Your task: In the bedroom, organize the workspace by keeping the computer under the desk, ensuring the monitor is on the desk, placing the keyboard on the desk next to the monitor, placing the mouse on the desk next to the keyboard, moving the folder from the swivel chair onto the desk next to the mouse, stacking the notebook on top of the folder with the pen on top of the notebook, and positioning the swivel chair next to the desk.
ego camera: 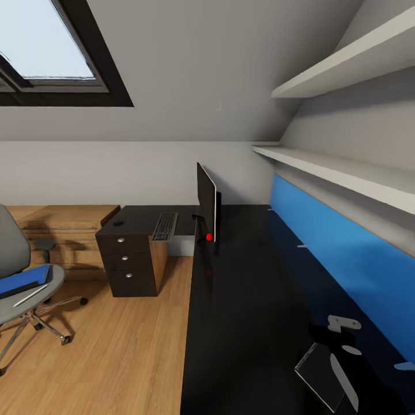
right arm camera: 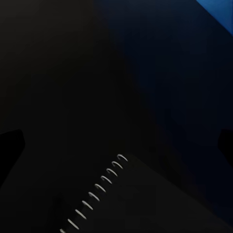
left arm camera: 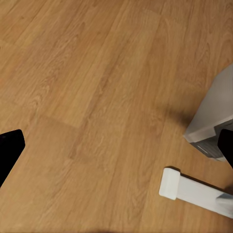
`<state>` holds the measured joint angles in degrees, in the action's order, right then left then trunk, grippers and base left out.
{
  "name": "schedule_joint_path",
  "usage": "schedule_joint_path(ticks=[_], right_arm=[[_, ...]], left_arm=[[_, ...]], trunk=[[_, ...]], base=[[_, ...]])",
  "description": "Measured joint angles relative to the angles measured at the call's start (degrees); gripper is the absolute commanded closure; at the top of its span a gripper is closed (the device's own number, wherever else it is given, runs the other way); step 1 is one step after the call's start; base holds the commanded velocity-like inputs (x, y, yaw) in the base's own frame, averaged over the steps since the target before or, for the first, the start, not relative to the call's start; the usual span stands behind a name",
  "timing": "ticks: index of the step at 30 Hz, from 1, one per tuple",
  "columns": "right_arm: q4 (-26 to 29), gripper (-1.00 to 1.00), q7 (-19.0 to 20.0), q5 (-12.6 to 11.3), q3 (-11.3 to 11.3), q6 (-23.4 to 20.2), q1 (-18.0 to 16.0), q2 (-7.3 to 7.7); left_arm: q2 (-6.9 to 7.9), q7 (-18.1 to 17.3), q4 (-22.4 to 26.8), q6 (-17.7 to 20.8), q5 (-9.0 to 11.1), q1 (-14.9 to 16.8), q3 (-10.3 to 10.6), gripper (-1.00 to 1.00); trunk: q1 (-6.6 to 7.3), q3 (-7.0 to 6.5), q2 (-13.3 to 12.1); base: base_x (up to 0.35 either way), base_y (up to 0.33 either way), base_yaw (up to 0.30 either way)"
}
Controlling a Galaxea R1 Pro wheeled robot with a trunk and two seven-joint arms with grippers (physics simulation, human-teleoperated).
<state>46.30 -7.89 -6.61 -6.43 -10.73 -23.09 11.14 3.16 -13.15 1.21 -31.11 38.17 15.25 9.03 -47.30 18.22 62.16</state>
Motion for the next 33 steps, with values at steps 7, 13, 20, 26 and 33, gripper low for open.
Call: schedule_joint_path(ticks=[7,13,20,26,33], right_arm=[[0.0,-1.0,0.0,0.0,0.0,-0.01,0.0,0.0],[0.0,-1.0,0.0,0.0,0.0,-0.01,0.0,0.0],[0.0,-1.0,0.0,0.0,0.0,-0.01,0.0,0.0],[0.0,-1.0,0.0,0.0,0.0,-0.01,0.0,0.0],[-0.06,-1.0,0.0,0.0,0.0,-0.14,0.0,0.0]], left_arm=[[0.01,0.03,0.0,0.02,0.05,0.0,-0.02,-1.0],[0.0,-0.04,0.0,0.04,0.06,0.0,0.04,-1.0],[0.0,-0.05,0.0,0.01,0.06,0.0,0.06,-1.0],[0.0,-0.05,0.0,0.01,0.05,0.0,0.06,-1.0],[0.0,-0.04,0.0,-0.01,0.08,0.0,0.02,-1.0]], trunk=[[-1.54,1.26,2.81],[-1.77,1.44,3.23],[-1.77,1.44,3.23],[-1.77,1.44,3.23],[-2.42,1.98,4.42]], base=[[0.0,0.0,0.0],[0.0,0.0,0.0],[0.0,0.0,0.0],[0.0,0.0,0.0],[0.0,0.0,0.0]])
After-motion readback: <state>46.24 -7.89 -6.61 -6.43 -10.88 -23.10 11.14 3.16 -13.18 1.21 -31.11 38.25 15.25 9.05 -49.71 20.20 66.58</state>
